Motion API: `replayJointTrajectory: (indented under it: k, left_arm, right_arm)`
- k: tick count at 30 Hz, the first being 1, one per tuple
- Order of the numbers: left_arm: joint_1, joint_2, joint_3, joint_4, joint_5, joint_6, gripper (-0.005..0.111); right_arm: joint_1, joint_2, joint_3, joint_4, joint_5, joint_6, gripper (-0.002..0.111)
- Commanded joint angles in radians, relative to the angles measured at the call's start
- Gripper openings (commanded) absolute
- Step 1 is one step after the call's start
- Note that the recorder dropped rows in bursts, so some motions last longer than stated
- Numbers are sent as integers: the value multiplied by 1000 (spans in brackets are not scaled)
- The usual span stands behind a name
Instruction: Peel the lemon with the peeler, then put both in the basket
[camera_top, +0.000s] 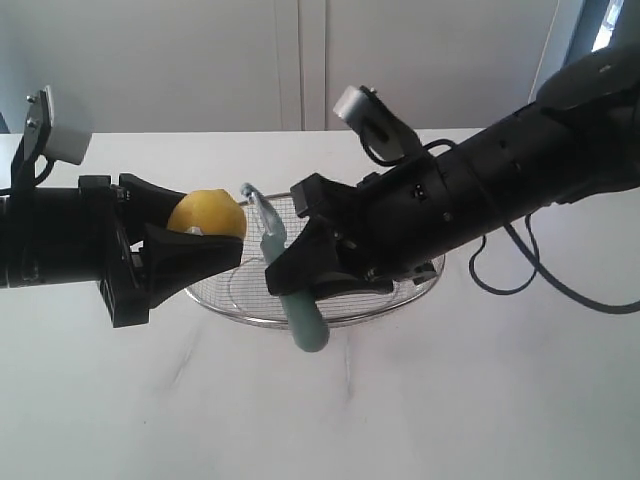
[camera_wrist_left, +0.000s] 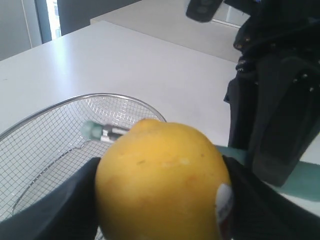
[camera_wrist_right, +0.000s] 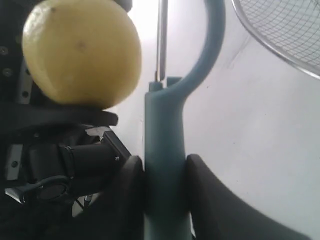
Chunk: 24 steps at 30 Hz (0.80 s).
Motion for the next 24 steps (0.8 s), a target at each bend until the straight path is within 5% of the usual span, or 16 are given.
replayJointTrajectory:
  k: [1,12,20,24]
  left_arm:
    - [-3,-4,-5,-25,26,160,1]
    - [-3,-4,-5,-25,24,160,1]
    - [-3,-4,-5,-25,22,160,1]
    - [-3,-4,-5,-25,22,160,1]
  right_arm:
    - [-40,-49,-4,7,12,-12,0]
    - [-49,-256,-4,-89,-68,-21,0]
    - [-49,-329,2,-572,-273,319,0]
    - [-49,-252,2,-616,-259,340,0]
